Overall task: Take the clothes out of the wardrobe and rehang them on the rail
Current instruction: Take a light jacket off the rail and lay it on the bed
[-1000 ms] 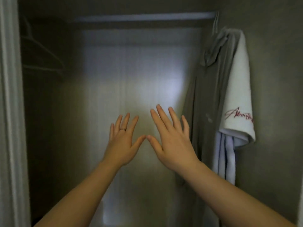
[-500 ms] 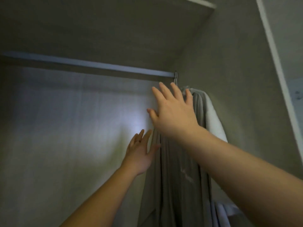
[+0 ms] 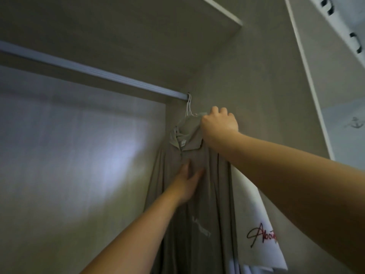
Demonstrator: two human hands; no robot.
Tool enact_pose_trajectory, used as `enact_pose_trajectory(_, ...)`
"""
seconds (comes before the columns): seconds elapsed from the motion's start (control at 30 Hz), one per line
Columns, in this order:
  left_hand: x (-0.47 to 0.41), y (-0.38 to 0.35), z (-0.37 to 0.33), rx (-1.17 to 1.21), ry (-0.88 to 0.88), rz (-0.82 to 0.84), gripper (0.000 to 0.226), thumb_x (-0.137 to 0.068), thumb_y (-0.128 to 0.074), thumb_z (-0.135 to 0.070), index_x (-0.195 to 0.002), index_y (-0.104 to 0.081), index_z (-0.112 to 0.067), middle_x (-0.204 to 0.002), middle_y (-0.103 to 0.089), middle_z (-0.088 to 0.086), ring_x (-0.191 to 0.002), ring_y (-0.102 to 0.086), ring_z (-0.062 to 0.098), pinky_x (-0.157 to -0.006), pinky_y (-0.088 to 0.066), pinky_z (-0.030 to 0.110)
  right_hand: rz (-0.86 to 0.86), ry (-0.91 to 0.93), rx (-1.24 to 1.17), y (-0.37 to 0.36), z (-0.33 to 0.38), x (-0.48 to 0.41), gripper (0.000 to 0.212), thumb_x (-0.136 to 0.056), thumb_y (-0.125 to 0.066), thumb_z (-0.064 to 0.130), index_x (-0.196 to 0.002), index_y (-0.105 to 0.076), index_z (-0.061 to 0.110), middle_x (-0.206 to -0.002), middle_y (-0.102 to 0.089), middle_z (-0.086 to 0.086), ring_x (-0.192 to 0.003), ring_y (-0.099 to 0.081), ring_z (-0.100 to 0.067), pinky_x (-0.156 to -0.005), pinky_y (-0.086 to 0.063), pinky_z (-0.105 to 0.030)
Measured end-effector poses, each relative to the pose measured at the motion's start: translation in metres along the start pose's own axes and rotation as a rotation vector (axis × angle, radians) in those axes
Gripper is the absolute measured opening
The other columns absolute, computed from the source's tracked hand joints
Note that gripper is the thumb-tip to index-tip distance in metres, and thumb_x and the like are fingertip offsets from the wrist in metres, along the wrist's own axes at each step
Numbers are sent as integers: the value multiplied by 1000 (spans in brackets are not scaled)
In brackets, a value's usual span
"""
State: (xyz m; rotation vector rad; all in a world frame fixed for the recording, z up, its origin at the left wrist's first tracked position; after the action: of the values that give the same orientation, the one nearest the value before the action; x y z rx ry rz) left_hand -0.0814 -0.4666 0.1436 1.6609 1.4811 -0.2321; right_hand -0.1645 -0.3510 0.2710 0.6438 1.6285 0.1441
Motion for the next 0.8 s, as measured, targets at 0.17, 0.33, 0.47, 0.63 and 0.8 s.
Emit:
enact_pose_trajectory(0.17,-3,-11,5,-28,-18,62,74,-100,-43,-55,-160,-9,-28,-165,-18,-2,-149,-24,20,-120,-19,33,-12,-5,-128,6,4,-12,34,-93,-45,1,-124,-58,5,-124,-57,-17,-113,-57,-40,-76,-38,-38)
enact_pose_trajectory(0.33,-3,-10,8,9,-32,82,77,-98,-41,-61,-160,-6,-30,-165,-18,-2,-150,-23,20,-122,-20,40,-28,-41,-211,1,7,-16,26,-91,-45,-1,-113,-59,2,-115,-60,-19,-105,-59,-40,-72,-39,-39)
enact_pose_trajectory(0.47,-3,-2,9,-2,-31,59,75,-99,-42,-55,-160,-7,-27,-165,-19,0,-150,-24,19,-122,-21,38,-25,-168,-438,-1,3,-21,26,-91,-44,2,-114,-56,-1,-119,-57,-22,-107,-57,-44,-74,-41,-40)
enact_pose_trajectory(0.63,-4,15,7,11,-66,17,74,-100,-44,-52,-160,-9,-27,-165,-20,0,-149,-25,20,-121,-22,34,-109,-228,-562,9,2,-26,21,-92,-42,6,-107,-55,1,-117,-57,-23,-104,-56,-44,-73,-39,-39)
enact_pose_trajectory(0.8,-7,39,5,-65,-147,-228,71,-99,-45,-54,-158,-19,-25,-165,-19,3,-151,-19,27,-123,-18,42,-232,-202,-651,12,-10,-22,19,-89,-38,12,-98,-53,4,-108,-59,-23,-95,-56,-43,-73,-43,-39)
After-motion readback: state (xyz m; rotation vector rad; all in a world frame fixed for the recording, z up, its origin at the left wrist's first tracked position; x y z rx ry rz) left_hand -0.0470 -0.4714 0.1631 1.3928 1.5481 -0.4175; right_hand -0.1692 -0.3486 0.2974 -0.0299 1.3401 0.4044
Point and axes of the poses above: each hand's wrist, its own x-axis away from the middle knuckle, its own y-axis out of the back of the hand, z = x × y, the point moved 3 cm from there along -x, towards the middle knuckle
